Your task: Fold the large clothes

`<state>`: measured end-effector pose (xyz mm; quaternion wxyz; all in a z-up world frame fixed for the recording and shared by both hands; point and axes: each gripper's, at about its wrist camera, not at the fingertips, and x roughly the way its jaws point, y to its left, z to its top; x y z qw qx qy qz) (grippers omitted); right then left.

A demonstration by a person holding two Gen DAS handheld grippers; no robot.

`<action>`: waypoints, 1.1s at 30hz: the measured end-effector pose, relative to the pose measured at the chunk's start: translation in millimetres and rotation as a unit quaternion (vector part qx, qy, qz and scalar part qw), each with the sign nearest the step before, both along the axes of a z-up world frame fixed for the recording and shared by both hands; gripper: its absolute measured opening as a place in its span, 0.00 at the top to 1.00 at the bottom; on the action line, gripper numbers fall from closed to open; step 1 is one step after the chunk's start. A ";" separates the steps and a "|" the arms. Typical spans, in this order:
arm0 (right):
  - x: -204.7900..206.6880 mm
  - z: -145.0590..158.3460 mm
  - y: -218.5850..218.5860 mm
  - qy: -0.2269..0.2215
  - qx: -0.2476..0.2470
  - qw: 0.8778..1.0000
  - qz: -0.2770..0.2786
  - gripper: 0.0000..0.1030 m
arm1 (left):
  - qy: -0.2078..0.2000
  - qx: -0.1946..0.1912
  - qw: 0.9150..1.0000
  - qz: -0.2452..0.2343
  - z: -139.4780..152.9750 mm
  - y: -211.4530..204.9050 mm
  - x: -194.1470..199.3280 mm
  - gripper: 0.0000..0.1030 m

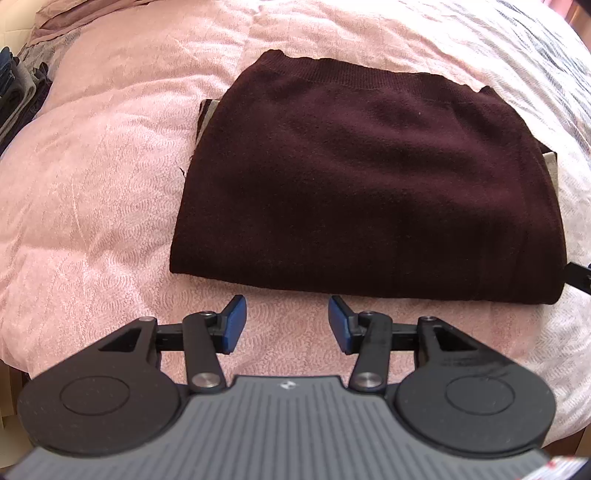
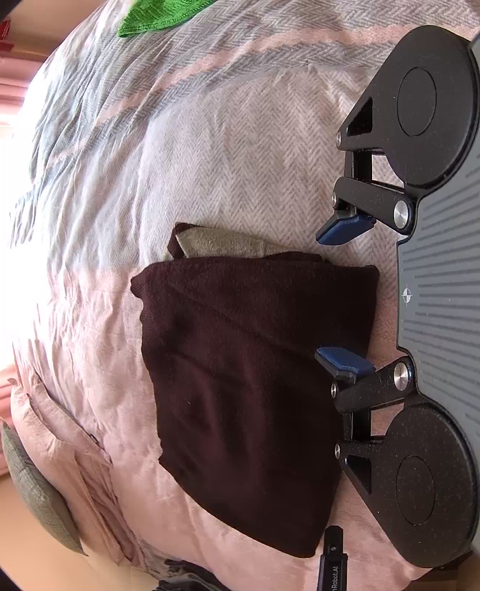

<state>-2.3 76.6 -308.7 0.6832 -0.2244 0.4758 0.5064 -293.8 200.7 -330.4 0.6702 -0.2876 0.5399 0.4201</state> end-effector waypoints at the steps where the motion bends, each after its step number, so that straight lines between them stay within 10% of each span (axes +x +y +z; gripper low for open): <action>1: 7.1 -2.2 0.5 0.012 0.001 1.000 -0.007 0.43 | -0.004 0.004 1.000 -0.001 -0.5 0.9 -1.6 0.57; 14: 97.3 -54.0 21.3 0.182 0.070 0.977 -0.087 0.43 | -0.099 0.065 0.993 0.015 -6.4 62.0 -34.8 0.55; 22: 126.3 -107.1 17.3 0.337 0.127 0.927 -0.107 0.44 | -0.174 0.009 0.984 0.046 -39.5 104.2 -44.9 0.55; 27: 129.8 -119.1 24.6 0.359 0.143 0.919 -0.082 0.45 | -0.188 -0.002 0.981 0.040 -46.1 107.5 -51.3 0.55; 33: 127.0 -121.5 32.1 0.350 0.131 0.924 -0.079 0.74 | -0.183 -0.007 0.983 0.018 -48.4 109.2 -47.5 0.54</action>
